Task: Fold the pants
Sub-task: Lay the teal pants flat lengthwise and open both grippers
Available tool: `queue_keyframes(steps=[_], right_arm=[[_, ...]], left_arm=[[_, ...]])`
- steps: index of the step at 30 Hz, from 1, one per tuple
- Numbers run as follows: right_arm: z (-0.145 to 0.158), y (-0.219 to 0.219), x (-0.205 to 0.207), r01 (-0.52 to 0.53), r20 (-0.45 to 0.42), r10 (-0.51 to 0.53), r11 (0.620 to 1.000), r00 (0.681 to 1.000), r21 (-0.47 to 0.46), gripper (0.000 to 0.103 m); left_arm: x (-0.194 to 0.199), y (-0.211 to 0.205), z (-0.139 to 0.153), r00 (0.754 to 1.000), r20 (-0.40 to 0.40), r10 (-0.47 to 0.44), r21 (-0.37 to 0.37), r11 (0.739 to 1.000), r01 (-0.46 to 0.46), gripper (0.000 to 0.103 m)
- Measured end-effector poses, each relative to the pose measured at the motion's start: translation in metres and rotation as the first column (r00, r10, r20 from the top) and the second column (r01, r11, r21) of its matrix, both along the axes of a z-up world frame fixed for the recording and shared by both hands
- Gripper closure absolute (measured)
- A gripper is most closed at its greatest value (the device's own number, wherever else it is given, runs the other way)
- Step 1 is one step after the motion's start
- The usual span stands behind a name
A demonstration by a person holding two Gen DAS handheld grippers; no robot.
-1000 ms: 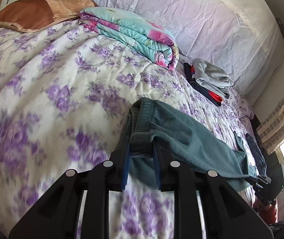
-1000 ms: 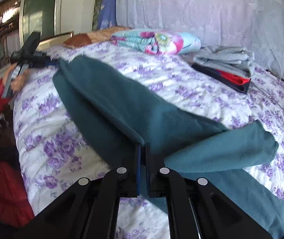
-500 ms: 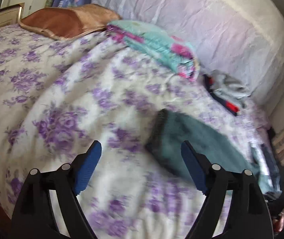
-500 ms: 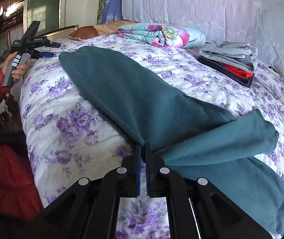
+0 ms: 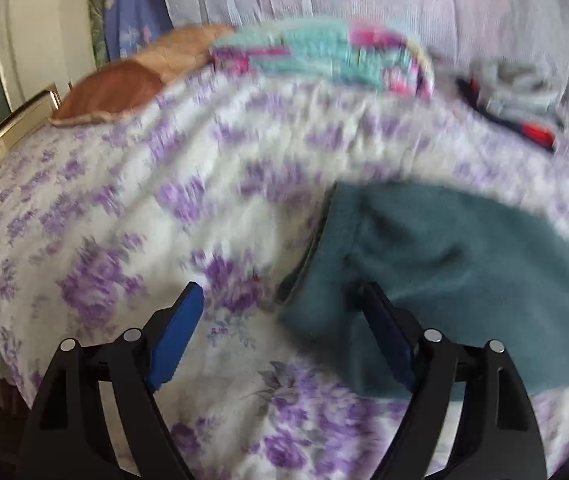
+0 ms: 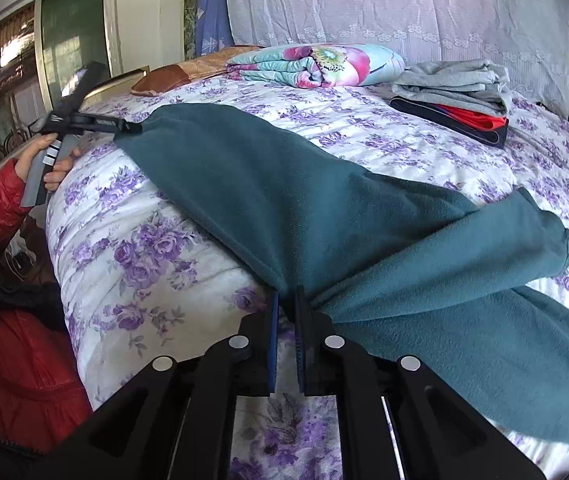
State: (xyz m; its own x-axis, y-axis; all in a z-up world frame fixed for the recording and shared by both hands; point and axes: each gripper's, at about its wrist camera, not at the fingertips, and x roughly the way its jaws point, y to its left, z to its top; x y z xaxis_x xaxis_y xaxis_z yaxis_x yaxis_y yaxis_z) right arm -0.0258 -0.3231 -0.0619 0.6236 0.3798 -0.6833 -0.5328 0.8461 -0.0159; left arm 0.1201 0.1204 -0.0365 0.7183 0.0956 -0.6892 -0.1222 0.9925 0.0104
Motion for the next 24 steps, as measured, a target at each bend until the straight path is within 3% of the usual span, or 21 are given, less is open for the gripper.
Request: queue_keyframes(steps=[4, 6, 8, 10, 11, 16, 24], right_arm=[[-0.001, -0.006, 0.003, 0.006, -0.02, -0.005, 0.999, 1.0, 0.044, 0.095], [-0.001, -0.007, 0.003, 0.01, -0.024, -0.009, 0.998, 1.0, 0.059, 0.094], [-0.001, -0.007, 0.002, 0.014, -0.024, -0.013, 0.998, 1.0, 0.069, 0.094], [-0.001, -0.009, 0.002, 0.017, -0.026, -0.015, 0.997, 1.0, 0.08, 0.093], [-0.002, -0.009, 0.002, 0.018, -0.028, -0.016, 0.996, 0.999, 0.086, 0.093], [-0.002, -0.012, 0.004, 0.021, -0.041, -0.016, 0.993, 0.999, 0.115, 0.092], [-0.002, -0.012, 0.004, 0.022, -0.041, -0.018, 0.992, 0.999, 0.12, 0.091]], left_arm=[[-0.027, -0.026, 0.026, 0.992, 0.111, -0.065, -0.006, 0.998, 0.066, 0.023], [-0.034, -0.051, 0.028, 0.986, 0.127, -0.109, 0.04, 0.994, 0.105, 0.016], [-0.024, -0.076, 0.014, 0.987, 0.099, -0.126, 0.151, 0.982, 0.111, 0.014], [-0.003, -0.088, -0.012, 0.995, 0.009, -0.1, 0.214, 0.972, 0.095, 0.013], [0.005, -0.089, -0.023, 0.996, -0.039, -0.086, 0.204, 0.975, 0.092, 0.013], [-0.012, -0.085, -0.004, 0.997, 0.057, -0.058, 0.183, 0.982, 0.047, 0.013], [-0.039, -0.131, 0.004, 0.982, 0.089, -0.167, 0.161, 0.975, 0.151, 0.013]])
